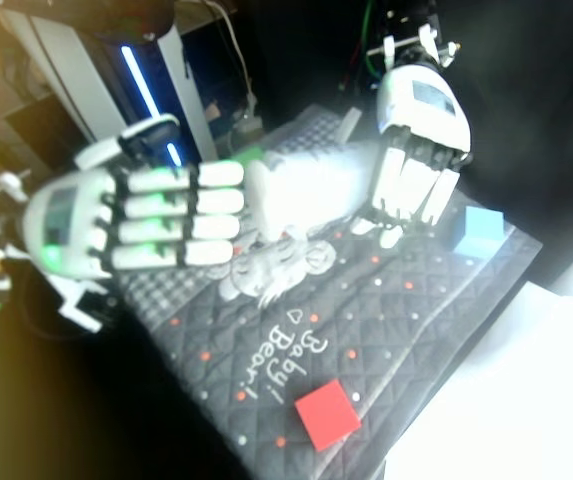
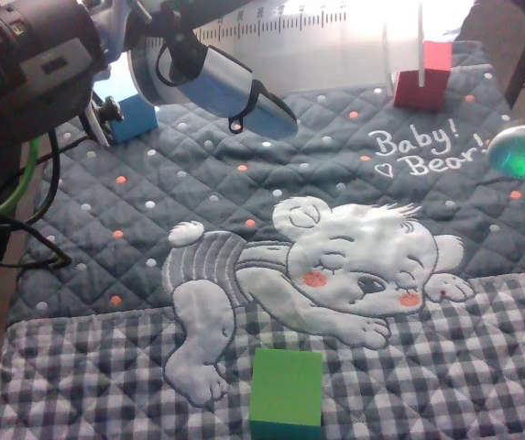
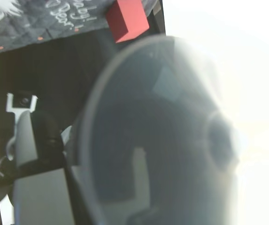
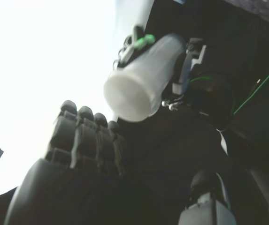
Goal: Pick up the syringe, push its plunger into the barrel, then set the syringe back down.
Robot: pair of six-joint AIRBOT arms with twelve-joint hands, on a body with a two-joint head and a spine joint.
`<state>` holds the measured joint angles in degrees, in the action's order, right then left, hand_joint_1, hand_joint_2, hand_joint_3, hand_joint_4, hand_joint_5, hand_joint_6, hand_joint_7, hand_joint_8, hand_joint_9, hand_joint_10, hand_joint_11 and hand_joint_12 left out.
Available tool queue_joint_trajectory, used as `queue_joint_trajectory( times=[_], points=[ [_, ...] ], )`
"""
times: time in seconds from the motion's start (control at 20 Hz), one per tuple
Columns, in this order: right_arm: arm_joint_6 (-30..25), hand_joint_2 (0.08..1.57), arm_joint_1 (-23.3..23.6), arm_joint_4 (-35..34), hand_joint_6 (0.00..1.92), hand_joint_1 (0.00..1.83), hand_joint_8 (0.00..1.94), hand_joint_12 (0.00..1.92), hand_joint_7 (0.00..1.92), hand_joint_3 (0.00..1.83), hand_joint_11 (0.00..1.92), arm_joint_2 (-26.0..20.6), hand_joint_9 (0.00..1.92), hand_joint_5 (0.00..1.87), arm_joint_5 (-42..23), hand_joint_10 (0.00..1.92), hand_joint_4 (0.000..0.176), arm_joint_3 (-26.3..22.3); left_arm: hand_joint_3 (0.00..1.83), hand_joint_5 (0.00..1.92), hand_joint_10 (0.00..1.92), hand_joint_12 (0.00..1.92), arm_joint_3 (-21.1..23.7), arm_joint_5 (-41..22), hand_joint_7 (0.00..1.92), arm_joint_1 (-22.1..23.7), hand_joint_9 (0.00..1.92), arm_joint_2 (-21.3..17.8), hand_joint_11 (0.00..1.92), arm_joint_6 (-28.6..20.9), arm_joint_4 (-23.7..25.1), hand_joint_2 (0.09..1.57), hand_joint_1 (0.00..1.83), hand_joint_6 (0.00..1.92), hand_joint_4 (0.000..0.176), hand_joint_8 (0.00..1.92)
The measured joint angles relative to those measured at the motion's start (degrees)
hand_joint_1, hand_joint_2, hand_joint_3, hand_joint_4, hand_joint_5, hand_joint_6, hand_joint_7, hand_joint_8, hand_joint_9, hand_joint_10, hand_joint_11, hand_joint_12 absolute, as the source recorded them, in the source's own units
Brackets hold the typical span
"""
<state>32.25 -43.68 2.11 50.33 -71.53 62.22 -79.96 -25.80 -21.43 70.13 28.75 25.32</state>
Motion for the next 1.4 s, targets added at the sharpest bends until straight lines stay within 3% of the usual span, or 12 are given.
queue_joint_trajectory(
  times=[0.1,0.15,0.2,0.25,0.45,0.55,0.65,0.9,0.95,1.0,1.15,1.4],
  points=[
    [2.0,1.03,0.7,0.8,0.00,0.17,0.00,0.00,0.00,0.02,0.00,-0.9,0.00,0.02,0.7,0.00,0.019,-0.8,0.00,1.12,1.92,1.92,0.0,0.6,1.39,-0.1,1.44,0.0,1.34,0.0,0.2,1.18,1.50,1.92,0.121,1.92],
    [2.5,0.97,1.1,0.8,0.01,0.15,0.00,0.01,0.00,0.00,0.02,-0.9,0.00,0.06,0.8,0.00,0.000,-0.9,0.00,1.12,1.92,1.92,0.0,0.8,1.39,-0.2,1.45,0.0,1.36,0.0,0.3,1.19,1.49,1.92,0.121,1.92],
    [2.7,0.93,1.4,0.8,0.01,0.15,0.00,0.02,0.03,0.00,0.03,-0.9,0.01,0.08,0.7,0.00,0.000,-0.9,0.00,1.09,1.92,1.92,0.0,1.4,1.38,-0.2,1.40,0.0,1.11,0.0,0.7,1.20,1.48,1.92,0.122,1.92],
    [3.0,0.92,1.7,0.8,0.00,0.14,0.01,0.02,0.04,0.00,0.03,-0.9,0.01,0.08,0.7,0.00,0.000,-0.9,0.00,1.07,1.92,1.92,0.0,2.4,1.38,-0.2,1.39,0.0,1.10,-0.1,1.3,1.21,1.48,1.92,0.124,1.92],
    [3.2,0.94,2.0,1.0,0.00,0.15,0.00,0.03,0.03,0.00,0.04,-0.7,0.00,0.08,0.8,0.00,0.000,-0.9,0.00,1.03,1.92,1.92,-0.1,5.9,1.35,-0.3,1.42,0.1,1.38,-0.1,4.4,1.21,1.49,1.92,0.137,1.92],
    [3.2,0.87,2.0,1.2,0.00,0.19,0.00,0.04,0.04,0.00,0.06,-0.5,0.01,0.07,0.9,0.00,0.000,-0.9,0.00,1.02,1.92,1.92,-0.3,8.1,1.34,-0.2,1.45,0.4,1.51,-0.1,6.7,1.21,1.46,1.92,0.160,1.92],
    [3.5,0.91,2.3,1.2,0.01,0.11,0.00,0.04,0.03,0.00,0.05,-0.1,0.01,0.07,1.0,0.00,0.000,-0.9,0.00,1.06,1.92,1.92,-0.3,10.2,1.36,0.2,1.49,0.4,1.53,-0.1,8.8,1.16,1.52,1.92,0.172,1.92],
    [3.6,0.97,3.1,2.0,0.01,0.00,0.01,0.06,0.03,0.02,0.04,0.4,0.01,0.06,1.0,0.00,0.000,-0.9,0.00,1.08,1.92,1.92,-1.5,13.1,1.37,0.3,1.50,2.1,1.53,-0.1,9.7,1.17,1.54,1.92,0.174,1.92],
    [3.6,0.93,3.1,1.8,0.01,0.00,0.01,0.28,0.07,0.00,0.01,0.7,0.06,0.09,1.0,0.00,0.000,-0.9,0.00,1.07,1.92,1.92,-1.7,13.8,1.37,0.4,1.49,2.5,1.53,-0.1,10.5,1.18,1.52,1.92,0.176,1.92],
    [3.6,0.94,3.1,2.1,0.00,0.02,0.01,0.36,0.08,0.01,0.00,0.8,0.07,0.10,1.1,0.00,0.000,-0.9,0.00,1.07,1.92,1.92,-2.0,14.1,1.38,0.4,1.50,3.0,1.54,-0.1,10.8,1.18,1.53,1.92,0.176,1.92],
    [3.6,0.95,3.2,2.0,0.00,0.04,0.00,0.23,0.04,0.00,0.00,0.9,0.02,0.09,1.1,0.00,0.000,-0.9,0.00,1.07,1.92,1.92,-2.6,15.4,1.40,0.5,1.52,4.0,1.56,-0.1,11.3,1.17,1.53,1.92,0.176,1.92],
    [3.6,0.91,3.3,2.1,0.00,0.04,0.00,0.26,0.04,0.00,0.00,1.0,0.03,0.06,1.1,0.00,0.000,-0.9,0.00,1.04,1.92,1.92,-3.2,16.8,1.35,0.4,1.48,4.9,1.53,-0.1,12.3,1.16,1.53,1.92,0.176,1.92]
  ],
)
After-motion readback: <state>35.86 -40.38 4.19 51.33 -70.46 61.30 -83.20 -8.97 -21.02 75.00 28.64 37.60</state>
